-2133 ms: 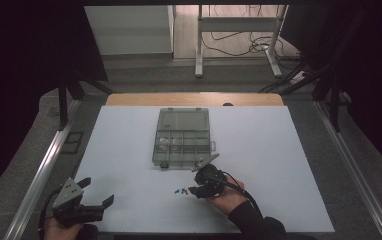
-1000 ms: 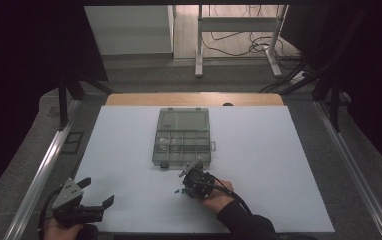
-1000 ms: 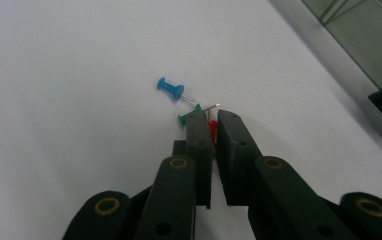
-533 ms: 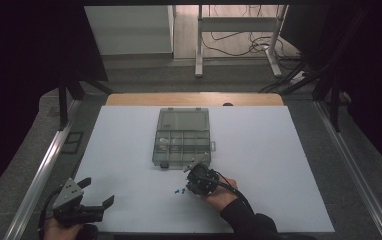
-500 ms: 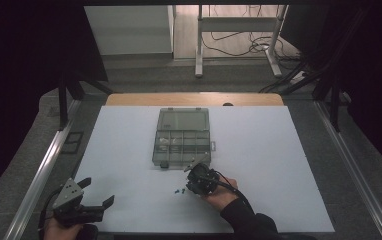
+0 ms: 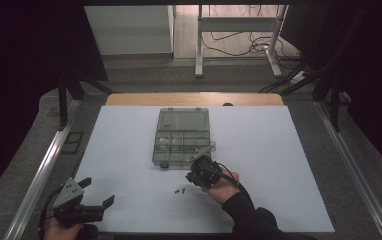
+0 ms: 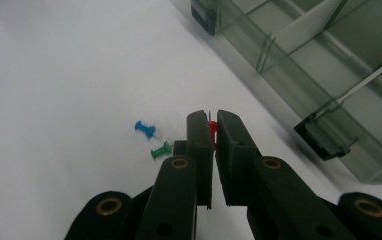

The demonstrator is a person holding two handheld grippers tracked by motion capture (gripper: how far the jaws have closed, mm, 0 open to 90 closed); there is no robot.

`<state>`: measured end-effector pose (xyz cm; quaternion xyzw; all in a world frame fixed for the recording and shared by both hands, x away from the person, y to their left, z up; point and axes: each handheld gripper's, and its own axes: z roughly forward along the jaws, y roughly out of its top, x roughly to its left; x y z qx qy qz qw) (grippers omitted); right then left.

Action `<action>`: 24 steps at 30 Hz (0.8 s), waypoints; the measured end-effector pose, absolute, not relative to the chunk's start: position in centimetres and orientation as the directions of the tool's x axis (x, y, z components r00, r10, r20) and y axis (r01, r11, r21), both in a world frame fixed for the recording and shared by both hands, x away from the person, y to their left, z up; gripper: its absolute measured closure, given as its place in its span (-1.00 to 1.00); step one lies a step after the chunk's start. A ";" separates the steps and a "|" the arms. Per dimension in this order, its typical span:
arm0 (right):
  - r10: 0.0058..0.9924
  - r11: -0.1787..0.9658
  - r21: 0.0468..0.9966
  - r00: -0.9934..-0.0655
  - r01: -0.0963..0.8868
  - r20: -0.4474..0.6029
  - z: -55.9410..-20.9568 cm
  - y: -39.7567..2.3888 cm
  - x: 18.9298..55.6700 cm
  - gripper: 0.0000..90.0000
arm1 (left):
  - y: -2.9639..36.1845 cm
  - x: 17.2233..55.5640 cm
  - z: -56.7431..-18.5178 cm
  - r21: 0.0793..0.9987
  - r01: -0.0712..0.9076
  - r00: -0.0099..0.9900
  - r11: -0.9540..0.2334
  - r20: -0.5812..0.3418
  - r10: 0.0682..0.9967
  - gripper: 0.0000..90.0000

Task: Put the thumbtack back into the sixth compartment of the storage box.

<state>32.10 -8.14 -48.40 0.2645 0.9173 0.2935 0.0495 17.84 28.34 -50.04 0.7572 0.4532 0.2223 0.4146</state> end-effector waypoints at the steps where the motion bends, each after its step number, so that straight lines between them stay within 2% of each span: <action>1: 0.515 0.685 0.568 -0.855 0.456 0.064 -48.3 -8.1 32.2 0.87 | 28.3 17.8 -50.0 0.829 0.502 0.491 -0.245 -0.039 0.870 -0.97; 24: 0.518 0.646 0.621 -0.852 0.444 0.070 -46.6 -6.7 34.2 0.87 | 28.4 17.9 -50.1 0.827 0.506 0.495 -0.246 -0.044 0.868 -0.96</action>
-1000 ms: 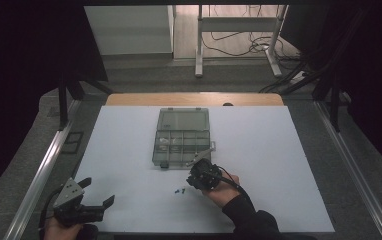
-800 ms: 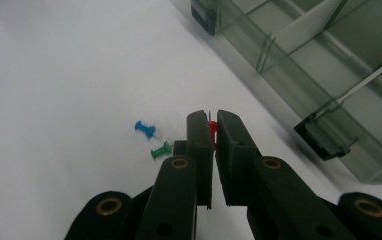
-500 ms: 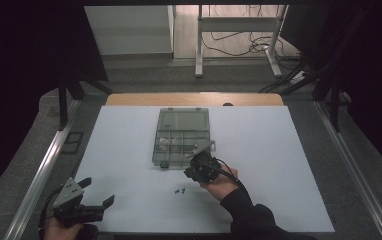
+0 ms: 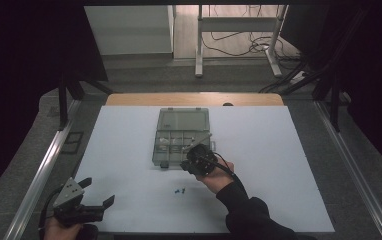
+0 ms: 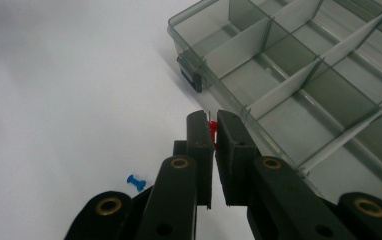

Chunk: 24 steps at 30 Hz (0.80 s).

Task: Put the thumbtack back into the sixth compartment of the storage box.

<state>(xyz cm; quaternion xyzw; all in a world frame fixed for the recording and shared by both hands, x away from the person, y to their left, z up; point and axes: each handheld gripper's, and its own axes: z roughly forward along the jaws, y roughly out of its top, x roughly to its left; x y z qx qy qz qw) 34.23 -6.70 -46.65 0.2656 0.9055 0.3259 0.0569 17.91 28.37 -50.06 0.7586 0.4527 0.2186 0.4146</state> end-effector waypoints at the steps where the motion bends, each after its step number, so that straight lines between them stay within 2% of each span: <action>1: 0.516 0.647 0.621 -0.854 0.441 0.069 -46.6 -6.6 34.4 0.87 | 28.4 17.9 -50.1 0.827 0.506 0.495 -0.246 -0.044 0.868 -0.96; 24: 0.551 0.631 0.620 -0.832 0.465 0.063 -46.8 -5.1 37.3 0.87 | 28.4 18.0 -50.1 0.824 0.507 0.500 -0.251 -0.044 0.865 -0.96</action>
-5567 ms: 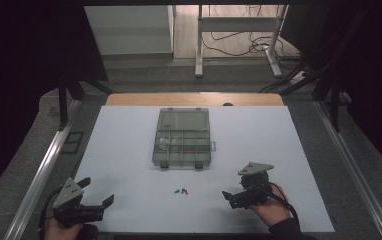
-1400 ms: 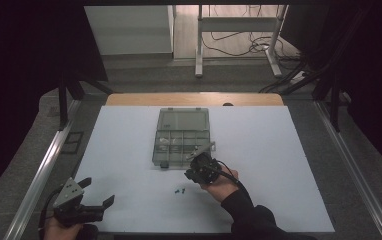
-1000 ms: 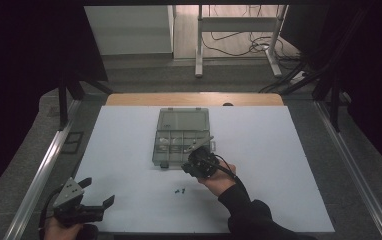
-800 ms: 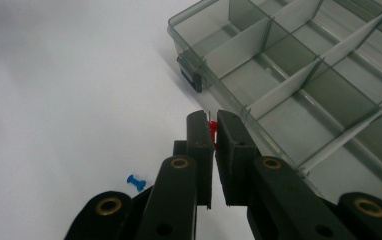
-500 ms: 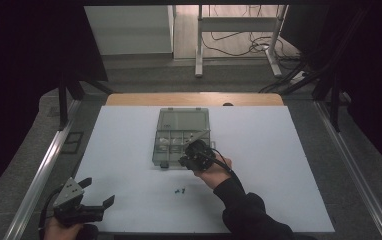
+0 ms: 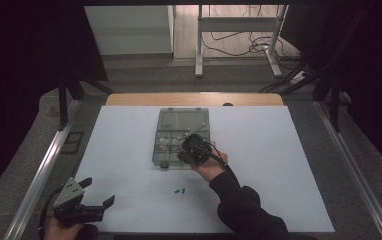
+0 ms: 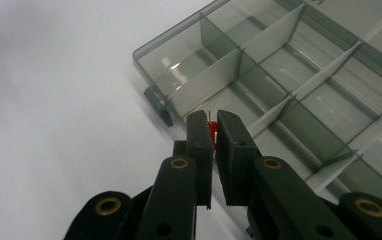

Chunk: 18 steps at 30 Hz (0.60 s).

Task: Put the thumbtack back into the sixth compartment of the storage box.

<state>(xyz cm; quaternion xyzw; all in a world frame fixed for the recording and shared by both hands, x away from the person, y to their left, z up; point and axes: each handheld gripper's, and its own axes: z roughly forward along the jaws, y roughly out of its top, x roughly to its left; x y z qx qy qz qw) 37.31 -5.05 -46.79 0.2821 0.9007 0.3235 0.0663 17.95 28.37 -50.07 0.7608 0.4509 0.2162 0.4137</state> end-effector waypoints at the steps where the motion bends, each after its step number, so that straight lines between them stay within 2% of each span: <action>1: 0.553 0.631 0.620 -0.831 0.466 0.061 -46.8 -5.0 37.5 0.87 | 28.4 18.0 -50.1 0.824 0.507 0.500 -0.251 -0.044 0.865 -0.96; 18: 0.570 0.646 0.596 -0.821 0.478 0.040 -47.6 -3.2 39.4 0.86 | 28.4 18.0 -50.1 0.824 0.507 0.503 -0.253 -0.045 0.863 -0.96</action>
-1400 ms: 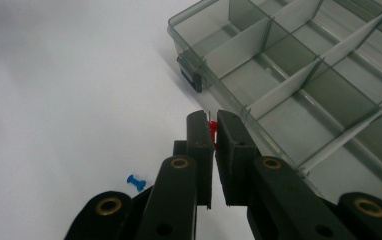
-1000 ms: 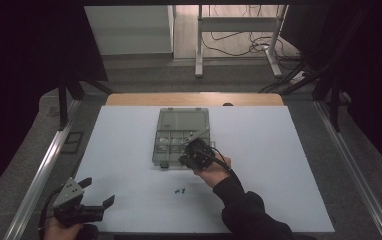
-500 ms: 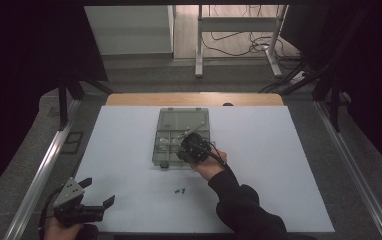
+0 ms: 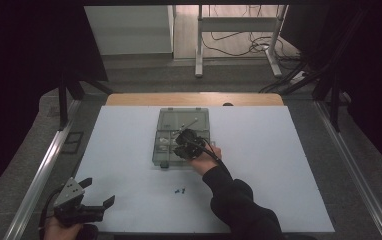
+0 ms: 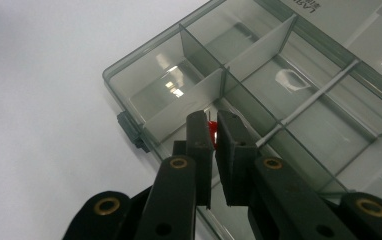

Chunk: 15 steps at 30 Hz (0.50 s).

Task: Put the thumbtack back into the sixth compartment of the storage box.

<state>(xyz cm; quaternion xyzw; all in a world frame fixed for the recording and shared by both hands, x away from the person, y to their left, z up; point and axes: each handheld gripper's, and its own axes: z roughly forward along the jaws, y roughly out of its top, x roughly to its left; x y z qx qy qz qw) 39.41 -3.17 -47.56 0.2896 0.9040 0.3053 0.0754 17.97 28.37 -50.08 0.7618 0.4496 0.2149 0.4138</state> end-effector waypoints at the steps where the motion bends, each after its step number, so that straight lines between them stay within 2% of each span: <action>1: 0.568 0.649 0.593 -0.822 0.477 0.040 -47.6 -3.0 39.5 0.86 | 28.4 18.0 -50.1 0.824 0.507 0.503 -0.253 -0.045 0.863 -0.96; 4: 0.559 0.652 0.592 -0.828 0.474 0.047 -47.6 -2.9 39.6 0.82 | 28.4 18.0 -50.1 0.825 0.506 0.503 -0.251 -0.046 0.863 -0.96; 7: 0.548 0.651 0.603 -0.835 0.460 0.046 -47.1 -3.0 39.4 0.66 | 28.4 18.0 -50.1 0.824 0.507 0.504 -0.253 -0.046 0.863 -0.96; 11: 0.540 0.656 0.608 -0.841 0.448 0.036 -46.6 -3.5 39.1 0.42 | 28.3 17.9 -50.1 0.824 0.506 0.503 -0.253 -0.044 0.863 -0.96; 15: 0.529 0.663 0.606 -0.848 0.440 0.036 -46.3 -4.0 38.7 0.07 | 28.3 18.0 -50.1 0.823 0.506 0.503 -0.256 -0.041 0.863 -0.96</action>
